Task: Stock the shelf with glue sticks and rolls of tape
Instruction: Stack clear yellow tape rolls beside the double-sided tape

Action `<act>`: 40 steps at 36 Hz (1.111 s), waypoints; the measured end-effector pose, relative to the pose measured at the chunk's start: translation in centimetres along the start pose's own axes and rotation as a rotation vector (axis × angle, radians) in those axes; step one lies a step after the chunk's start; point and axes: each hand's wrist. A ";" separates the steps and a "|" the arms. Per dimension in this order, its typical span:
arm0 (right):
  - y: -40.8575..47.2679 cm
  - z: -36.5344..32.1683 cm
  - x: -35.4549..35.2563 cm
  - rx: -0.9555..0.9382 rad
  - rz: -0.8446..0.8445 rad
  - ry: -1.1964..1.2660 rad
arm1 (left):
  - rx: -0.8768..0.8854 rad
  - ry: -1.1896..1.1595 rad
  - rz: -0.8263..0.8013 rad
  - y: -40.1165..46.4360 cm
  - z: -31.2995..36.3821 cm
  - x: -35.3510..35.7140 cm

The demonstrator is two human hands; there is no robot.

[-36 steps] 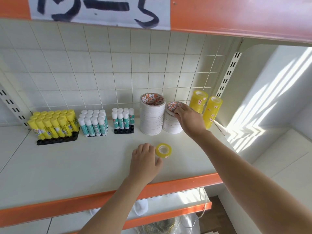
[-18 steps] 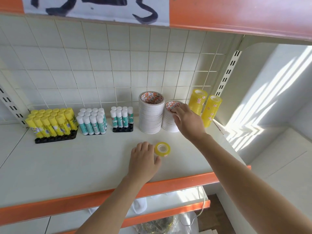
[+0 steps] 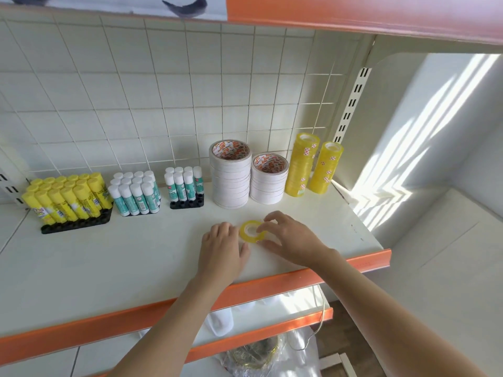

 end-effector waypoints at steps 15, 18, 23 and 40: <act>-0.4 0.4 -0.5 0.190 0.035 -0.077 | 0.013 -0.002 -0.018 -0.1 0.3 -0.4; -0.3 0.5 -0.5 0.207 0.033 -0.084 | 0.010 -0.003 -0.019 0.0 0.2 -0.4; -0.1 1.0 -0.8 0.242 0.036 -0.097 | 0.010 -0.018 -0.015 0.0 0.2 -0.4; 1.9 1.9 -9.1 0.323 0.691 0.224 | 0.002 -0.029 -0.024 0.2 0.2 -0.3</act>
Point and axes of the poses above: each hand's wrist, its own y-axis towards the middle knuckle, its own x-axis out of the palm, z = x × y, and after that the axes turned 14 degrees about x, right-handed
